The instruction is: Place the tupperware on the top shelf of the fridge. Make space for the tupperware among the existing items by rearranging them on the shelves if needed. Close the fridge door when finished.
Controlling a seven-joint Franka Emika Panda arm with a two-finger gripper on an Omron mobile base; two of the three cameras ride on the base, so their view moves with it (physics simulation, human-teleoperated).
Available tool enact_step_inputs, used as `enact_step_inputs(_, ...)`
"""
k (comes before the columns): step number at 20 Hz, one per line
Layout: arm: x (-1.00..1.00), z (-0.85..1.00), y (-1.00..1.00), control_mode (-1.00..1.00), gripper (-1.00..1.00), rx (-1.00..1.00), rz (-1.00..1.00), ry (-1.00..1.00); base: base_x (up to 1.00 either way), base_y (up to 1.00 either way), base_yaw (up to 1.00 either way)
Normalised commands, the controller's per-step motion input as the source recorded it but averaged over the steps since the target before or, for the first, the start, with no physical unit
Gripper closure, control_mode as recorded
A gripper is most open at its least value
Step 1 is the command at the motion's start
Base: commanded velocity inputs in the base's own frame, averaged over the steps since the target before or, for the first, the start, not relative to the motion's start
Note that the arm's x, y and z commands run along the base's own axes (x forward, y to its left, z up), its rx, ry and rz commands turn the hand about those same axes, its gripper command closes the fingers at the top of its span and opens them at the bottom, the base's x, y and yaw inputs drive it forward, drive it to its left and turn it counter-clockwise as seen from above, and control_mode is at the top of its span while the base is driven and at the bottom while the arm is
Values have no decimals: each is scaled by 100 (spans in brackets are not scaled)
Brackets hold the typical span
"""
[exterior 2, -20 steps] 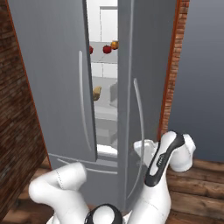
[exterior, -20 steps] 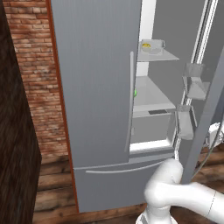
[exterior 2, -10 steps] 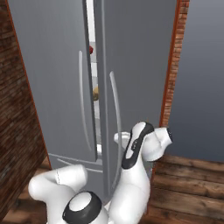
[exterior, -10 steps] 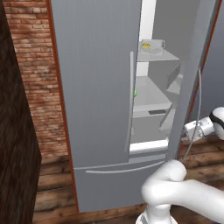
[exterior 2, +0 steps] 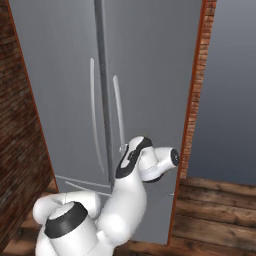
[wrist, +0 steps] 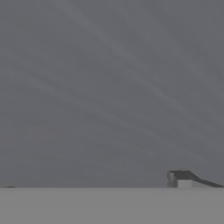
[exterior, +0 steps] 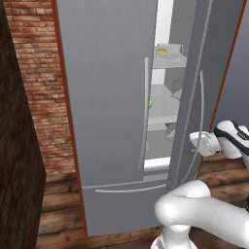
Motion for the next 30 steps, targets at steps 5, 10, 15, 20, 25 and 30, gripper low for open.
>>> enact_step_inputs(5,66,1,29,-100,-100,-4,-45,0,0,0,0)
enact_step_inputs(10,74,21,-6,-100,-100,0,-41,3,0,0,0)
enact_step_inputs(15,80,46,-31,-100,-100,8,-34,21,0,0,0)
enact_step_inputs(20,91,55,-57,-100,-100,22,-24,24,0,0,0)
enact_step_inputs(25,87,40,-71,-100,-100,20,-25,8,0,0,0)
enact_step_inputs(30,99,11,-60,-100,-100,20,-19,8,0,0,0)
